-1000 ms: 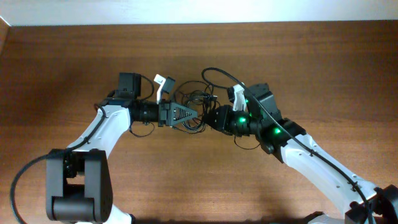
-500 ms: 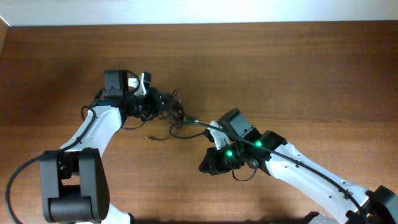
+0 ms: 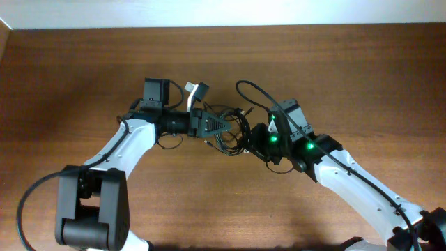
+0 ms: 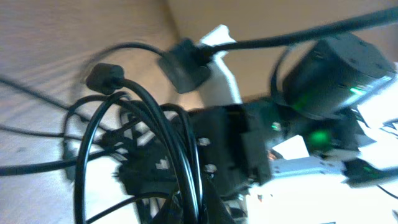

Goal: Untangle cables

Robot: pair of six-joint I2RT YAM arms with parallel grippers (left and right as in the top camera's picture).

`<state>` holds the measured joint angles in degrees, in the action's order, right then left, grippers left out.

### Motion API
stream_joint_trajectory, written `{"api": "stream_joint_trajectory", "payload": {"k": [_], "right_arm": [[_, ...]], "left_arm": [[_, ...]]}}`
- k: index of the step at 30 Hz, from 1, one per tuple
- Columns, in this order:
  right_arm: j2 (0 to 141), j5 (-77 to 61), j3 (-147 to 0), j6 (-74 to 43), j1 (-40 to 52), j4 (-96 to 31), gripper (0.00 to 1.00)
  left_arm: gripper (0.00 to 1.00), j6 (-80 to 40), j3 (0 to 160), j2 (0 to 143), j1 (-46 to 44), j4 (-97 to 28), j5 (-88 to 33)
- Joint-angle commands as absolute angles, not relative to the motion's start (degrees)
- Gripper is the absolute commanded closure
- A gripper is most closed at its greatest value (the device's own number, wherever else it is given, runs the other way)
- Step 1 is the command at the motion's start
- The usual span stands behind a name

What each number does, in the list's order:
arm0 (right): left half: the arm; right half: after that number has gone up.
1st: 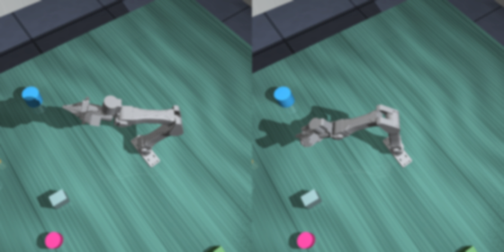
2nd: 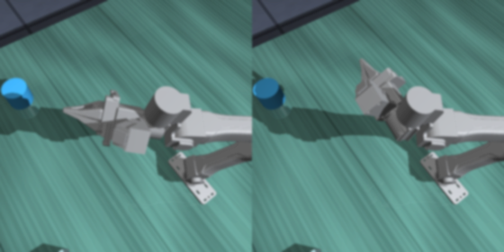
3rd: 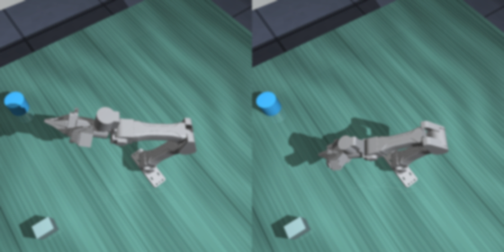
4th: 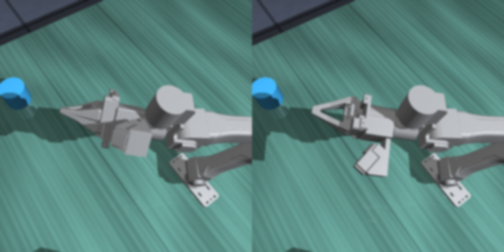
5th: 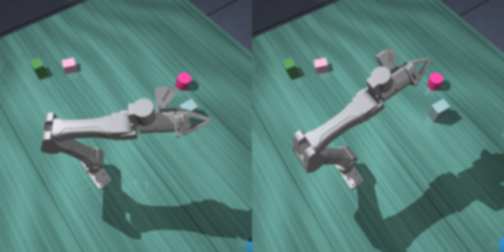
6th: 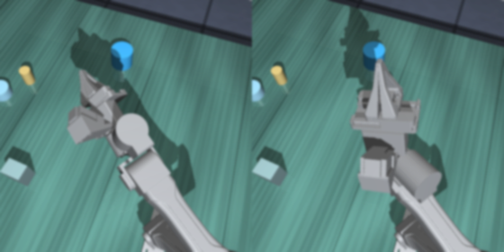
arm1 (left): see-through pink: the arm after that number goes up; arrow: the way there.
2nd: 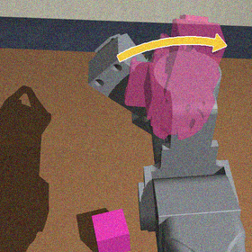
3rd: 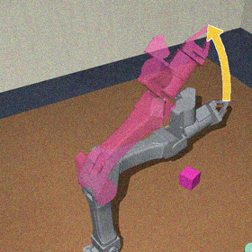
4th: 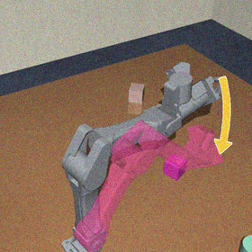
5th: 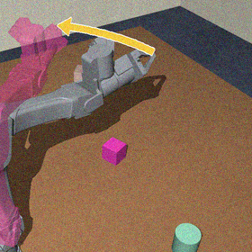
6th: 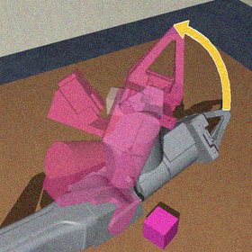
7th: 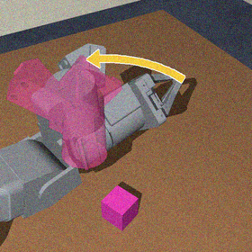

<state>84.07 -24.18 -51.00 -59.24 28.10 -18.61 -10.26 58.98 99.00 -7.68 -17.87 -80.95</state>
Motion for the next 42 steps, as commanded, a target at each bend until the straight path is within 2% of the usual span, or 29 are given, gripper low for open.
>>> {"api": "stream_joint_trajectory", "payload": {"k": [1, 4, 7, 11, 14, 15, 16, 18, 20, 22, 23, 24, 26, 28, 30, 31, 32, 33, 34, 36, 37, 42], "right_arm": [[84.0, -11.8, -51.0, -59.4, 27.8, -26.9, 0.96], [83.6, -27.7, -51.0, -40.2, 27.7, -25.9, 0.96], [77.8, -50.4, -51.1, -25.1, 27.7, -17.6, 0.96], [72.8, -63.0, -51.1, -23.8, 27.7, -0.5, 0.96], [72.8, -70.2, -51.1, -23.8, 27.7, 3.5, 0.96], [72.8, -72.5, -51.1, -23.8, 27.7, 4.5, 0.96], [72.8, -74.6, -51.1, -23.8, 27.7, 4.9, 0.96], [72.8, -74.6, -51.1, -23.8, 27.7, 4.8, 0.96], [72.8, -69.7, -51.0, -23.7, 27.7, 1.0, 0.96], [72.8, -62.0, -51.0, -21.9, 27.7, -6.0, 0.96], [72.8, -49.9, -51.0, -21.6, 27.7, -14.8, 0.96], [72.8, -39.8, -51.0, -21.9, 27.7, -22.3, 0.96], [72.8, -16.3, -51.0, -30.7, 27.7, -37.0, 0.96], [72.8, -3.0, -51.0, -37.9, 27.7, -46.1, 0.96], [72.8, 6.7, -51.0, -45.2, 27.7, -52.4, 0.96], [72.8, 6.6, -51.0, -45.5, 27.7, -52.2, 0.96], [72.8, 6.3, -51.0, -45.5, 27.7, -51.6, 0.86], [72.8, 6.3, -51.0, -45.5, 27.7, -50.5, 0.64], [72.8, 6.3, -51.0, -45.5, 27.7, -50.1, 0.59], [72.8, 6.2, -51.0, -45.5, 27.7, -49.1, 0.50], [72.8, 6.2, -51.0, -45.5, 27.7, -49.0, 0.48], [72.8, 5.2, -51.0, -45.5, 27.7, -49.0, 0.42]], "left_arm": [[1.00, -9.5, 59.6, 98.8, -7.6, -17.4, -90.1], [1.00, -9.6, 59.6, 98.8, -7.6, -17.9, -76.2], [1.00, -9.8, 59.6, 98.8, -7.6, -25.6, -50.3], [0.98, -9.8, 59.6, 98.8, -7.6, -29.5, -40.4], [1.00, -9.8, 59.6, 98.8, -7.6, -30.1, -38.0], [1.00, -9.8, 59.6, 98.8, -7.6, -30.3, -34.9], [0.99, -11.5, 59.6, 98.8, -7.6, -30.6, -26.1], [0.87, -20.9, 59.6, 98.8, -7.6, -30.5, -13.1], [0.82, -33.3, 59.6, 98.8, -7.6, -28.8, -6.4], [0.75, -37.2, 59.6, 98.8, -7.6, -26.7, -6.3], [0.75, -40.7, 59.6, 98.8, -7.6, -26.0, -5.8], [0.79, -44.0, 59.6, 98.8, -7.6, -26.0, -4.1], [0.82, -47.4, 59.6, 98.8, -7.6, -26.0, 1.2], [0.80, -47.3, 59.6, 98.8, -7.6, -25.8, 4.2], [0.67, -47.3, 59.6, 98.8, -7.6, -25.8, 3.7], [0.73, -47.3, 59.6, 98.8, -7.6, -26.9, 0.8], [0.90, -47.2, 59.6, 98.8, -7.6, -27.9, -2.5], [0.97, -43.5, 59.6, 98.8, -7.6, -28.9, -8.8], [1.00, -39.4, 59.6, 98.8, -7.6, -28.9, -13.8], [1.00, -32.5, 59.6, 98.8, -7.7, -30.8, -21.9], [1.00, -32.7, 59.6, 98.8, -7.9, -32.1, -22.2], [1.00, -33.8, 59.7, 98.7, -8.3, -32.9, -23.2]]}}
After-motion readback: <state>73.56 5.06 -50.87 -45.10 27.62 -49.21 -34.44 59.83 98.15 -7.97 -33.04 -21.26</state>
